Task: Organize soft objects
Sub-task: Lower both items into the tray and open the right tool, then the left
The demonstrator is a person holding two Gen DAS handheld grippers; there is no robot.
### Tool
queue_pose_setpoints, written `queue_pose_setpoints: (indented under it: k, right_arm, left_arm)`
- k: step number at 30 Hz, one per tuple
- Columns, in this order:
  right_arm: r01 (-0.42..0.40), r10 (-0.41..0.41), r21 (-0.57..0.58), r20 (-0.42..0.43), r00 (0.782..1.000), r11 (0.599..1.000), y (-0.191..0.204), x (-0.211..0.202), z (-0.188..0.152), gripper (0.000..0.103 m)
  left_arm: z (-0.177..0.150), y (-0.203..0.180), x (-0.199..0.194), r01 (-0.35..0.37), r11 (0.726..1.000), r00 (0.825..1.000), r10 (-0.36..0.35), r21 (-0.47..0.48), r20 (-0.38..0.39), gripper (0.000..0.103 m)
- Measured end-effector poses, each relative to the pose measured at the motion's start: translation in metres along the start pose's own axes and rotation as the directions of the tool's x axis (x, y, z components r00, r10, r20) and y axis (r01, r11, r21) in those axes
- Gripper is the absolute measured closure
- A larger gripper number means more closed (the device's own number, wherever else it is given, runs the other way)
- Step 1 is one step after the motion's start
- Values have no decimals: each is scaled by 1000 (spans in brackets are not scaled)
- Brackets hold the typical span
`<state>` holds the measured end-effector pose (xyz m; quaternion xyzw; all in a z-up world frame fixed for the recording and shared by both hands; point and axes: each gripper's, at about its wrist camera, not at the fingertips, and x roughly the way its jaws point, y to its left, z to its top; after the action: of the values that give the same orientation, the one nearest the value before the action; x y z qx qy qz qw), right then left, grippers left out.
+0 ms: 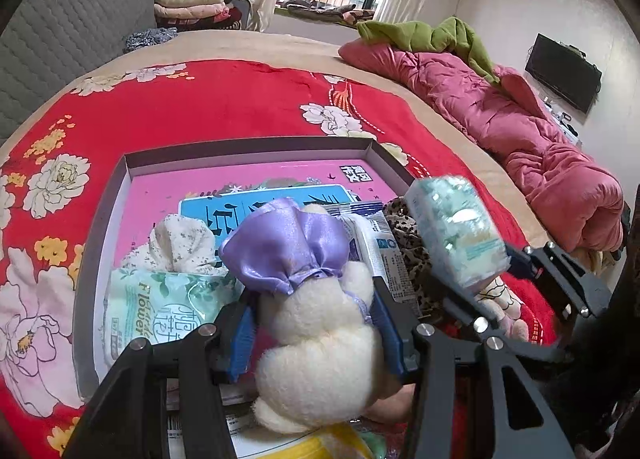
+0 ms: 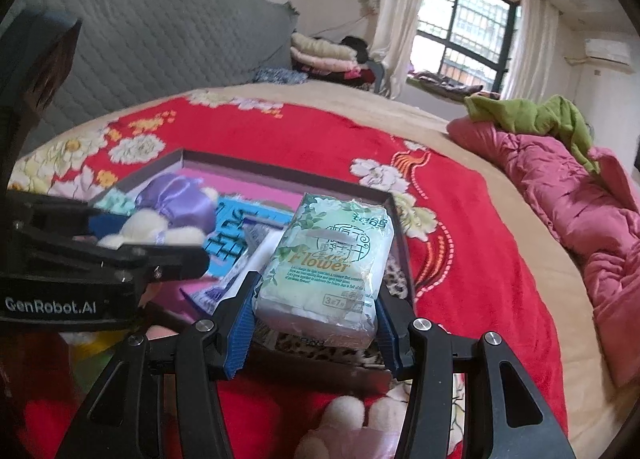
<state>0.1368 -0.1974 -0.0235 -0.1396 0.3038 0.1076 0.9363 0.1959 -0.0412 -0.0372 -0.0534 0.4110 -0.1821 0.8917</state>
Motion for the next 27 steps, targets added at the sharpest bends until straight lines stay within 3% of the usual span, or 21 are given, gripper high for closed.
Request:
queue_pose_setpoints:
  k: [6,20,27]
  right_arm:
    - [-22,19,-51,-57,998,998,11,10,-1,49]
    - [-55,55,9,-104,993,998,5,20,2,47]
    - [-53,57,43,-107,993,998,1,21,1,37]
  left_arm:
    - [1,2,2,9,1000,1000,-9,-8,-6,50]
    - [1,0,7,14,1000,1000,-14,-5,-11,50]
    - [1,-1,9,20,1000,1000,-20,-9,-14,50]
